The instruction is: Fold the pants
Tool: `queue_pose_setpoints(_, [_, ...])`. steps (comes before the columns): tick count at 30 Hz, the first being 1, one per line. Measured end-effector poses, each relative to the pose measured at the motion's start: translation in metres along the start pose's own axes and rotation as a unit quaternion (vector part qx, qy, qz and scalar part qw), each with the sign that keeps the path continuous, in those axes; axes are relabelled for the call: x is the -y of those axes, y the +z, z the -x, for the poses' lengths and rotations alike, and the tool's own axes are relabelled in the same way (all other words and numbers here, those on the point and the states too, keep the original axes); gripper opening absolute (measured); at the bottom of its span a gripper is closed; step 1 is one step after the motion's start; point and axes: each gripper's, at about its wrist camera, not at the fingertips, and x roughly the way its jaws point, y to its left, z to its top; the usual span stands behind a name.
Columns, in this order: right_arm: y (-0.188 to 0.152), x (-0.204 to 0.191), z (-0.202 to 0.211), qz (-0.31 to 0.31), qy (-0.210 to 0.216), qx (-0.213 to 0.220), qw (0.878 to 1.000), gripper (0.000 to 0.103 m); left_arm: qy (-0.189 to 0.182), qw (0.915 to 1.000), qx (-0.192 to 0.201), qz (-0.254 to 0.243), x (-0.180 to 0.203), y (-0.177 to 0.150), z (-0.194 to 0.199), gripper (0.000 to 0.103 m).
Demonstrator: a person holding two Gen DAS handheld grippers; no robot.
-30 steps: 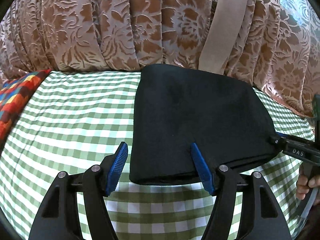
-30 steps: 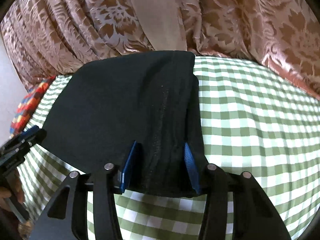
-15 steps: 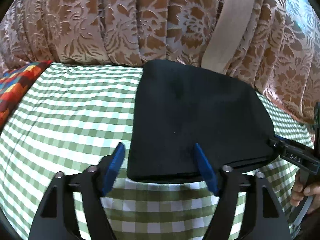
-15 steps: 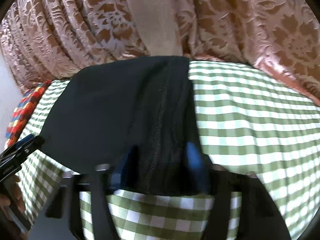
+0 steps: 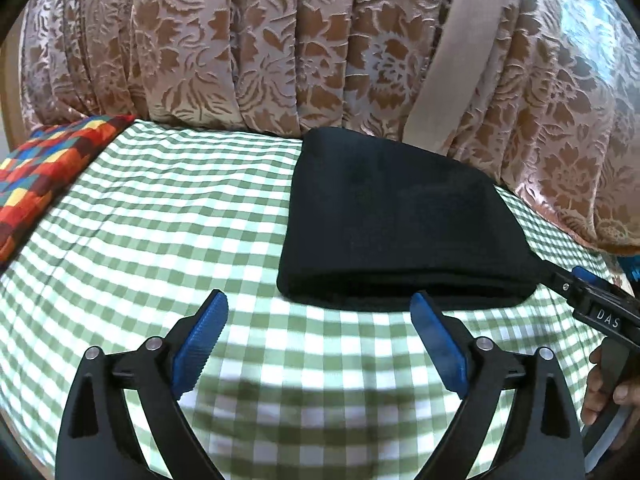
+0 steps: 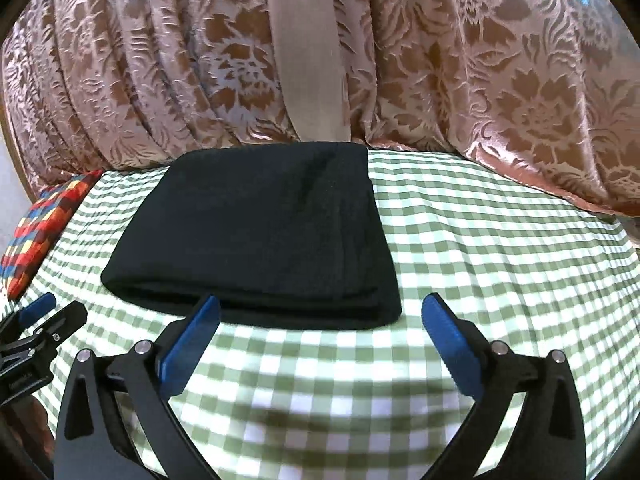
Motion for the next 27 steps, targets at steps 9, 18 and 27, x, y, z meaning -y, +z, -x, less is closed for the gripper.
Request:
queue_pose_setpoints(9, [-0.019,-0.010,0.023,-0.011,-0.010,0.014,1.000,0.101,0.015,0.9992,0.021,-0.029,0.020,-0.014,0.032,0.099])
queue_pose_setpoints(18, [-0.024,-0.010,0.039,-0.006,-0.021,0.040,0.999,0.101,0.024,0.9991,0.028,-0.023,0.027,-0.012,0.044,0.099])
queue_pose_setpoints(27, [-0.027,-0.011,0.038,-0.004,-0.020,0.036,0.999,0.101,0.059,0.9967,0.050,-0.025,0.025,-0.010,0.054,0.099])
